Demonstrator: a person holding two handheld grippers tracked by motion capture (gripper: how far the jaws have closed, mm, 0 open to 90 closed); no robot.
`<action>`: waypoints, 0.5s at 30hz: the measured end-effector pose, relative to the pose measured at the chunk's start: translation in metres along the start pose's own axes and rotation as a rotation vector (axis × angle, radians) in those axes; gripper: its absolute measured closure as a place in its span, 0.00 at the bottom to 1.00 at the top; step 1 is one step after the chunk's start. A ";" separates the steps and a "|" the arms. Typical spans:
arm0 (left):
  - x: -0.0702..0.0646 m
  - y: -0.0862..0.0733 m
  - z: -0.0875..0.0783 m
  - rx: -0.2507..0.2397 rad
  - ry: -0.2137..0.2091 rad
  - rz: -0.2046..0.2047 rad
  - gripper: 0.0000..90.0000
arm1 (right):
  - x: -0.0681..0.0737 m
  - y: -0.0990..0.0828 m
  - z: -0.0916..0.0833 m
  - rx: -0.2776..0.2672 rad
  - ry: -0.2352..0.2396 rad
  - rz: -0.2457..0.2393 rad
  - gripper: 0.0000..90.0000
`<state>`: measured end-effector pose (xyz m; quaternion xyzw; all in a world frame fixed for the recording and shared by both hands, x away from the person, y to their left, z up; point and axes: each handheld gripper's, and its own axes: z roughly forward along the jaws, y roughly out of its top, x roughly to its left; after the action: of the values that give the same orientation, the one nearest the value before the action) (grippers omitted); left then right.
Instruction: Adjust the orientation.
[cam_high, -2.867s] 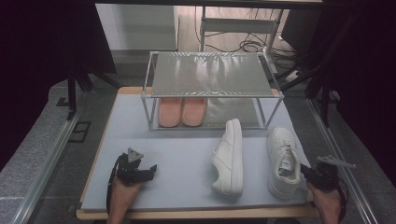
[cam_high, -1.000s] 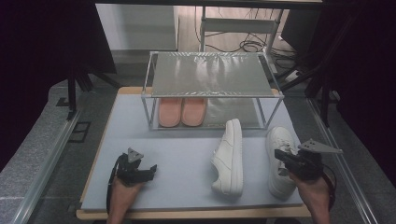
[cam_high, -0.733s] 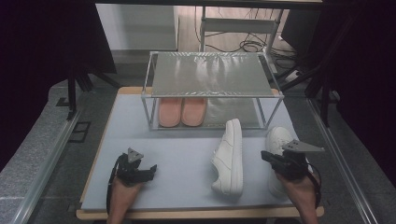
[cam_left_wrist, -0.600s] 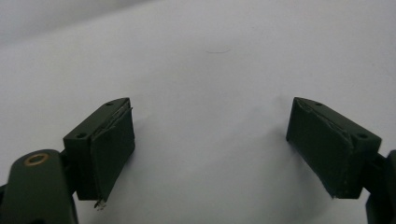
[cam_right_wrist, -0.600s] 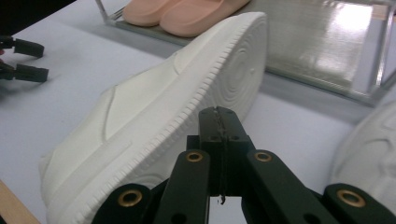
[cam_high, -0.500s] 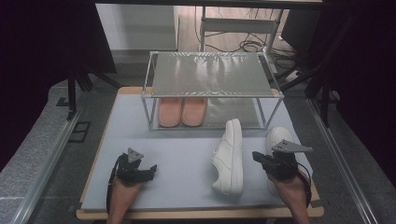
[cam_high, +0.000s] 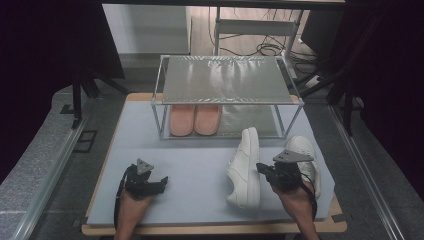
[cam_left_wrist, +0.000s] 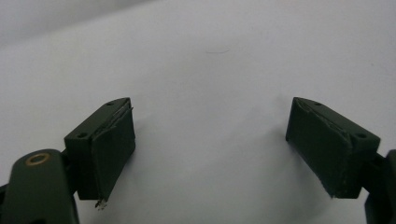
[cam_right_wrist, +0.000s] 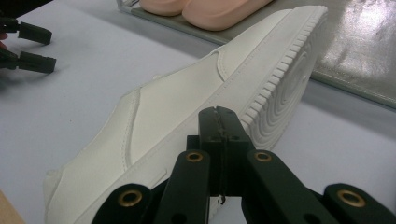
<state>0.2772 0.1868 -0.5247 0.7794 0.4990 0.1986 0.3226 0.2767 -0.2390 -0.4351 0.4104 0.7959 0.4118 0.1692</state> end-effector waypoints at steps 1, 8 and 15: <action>0.000 0.000 0.000 0.000 0.000 0.000 0.18 | 0.001 0.000 0.002 -0.001 0.000 -0.001 1.00; 0.000 0.000 0.000 0.000 0.001 0.001 0.18 | 0.003 0.000 0.009 0.007 -0.009 -0.003 1.00; 0.000 0.000 0.000 0.001 0.001 0.002 0.18 | 0.001 -0.005 0.005 0.016 -0.027 0.000 1.00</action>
<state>0.2770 0.1867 -0.5246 0.7799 0.4985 0.1991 0.3218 0.2765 -0.2369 -0.4417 0.4173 0.7967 0.4000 0.1764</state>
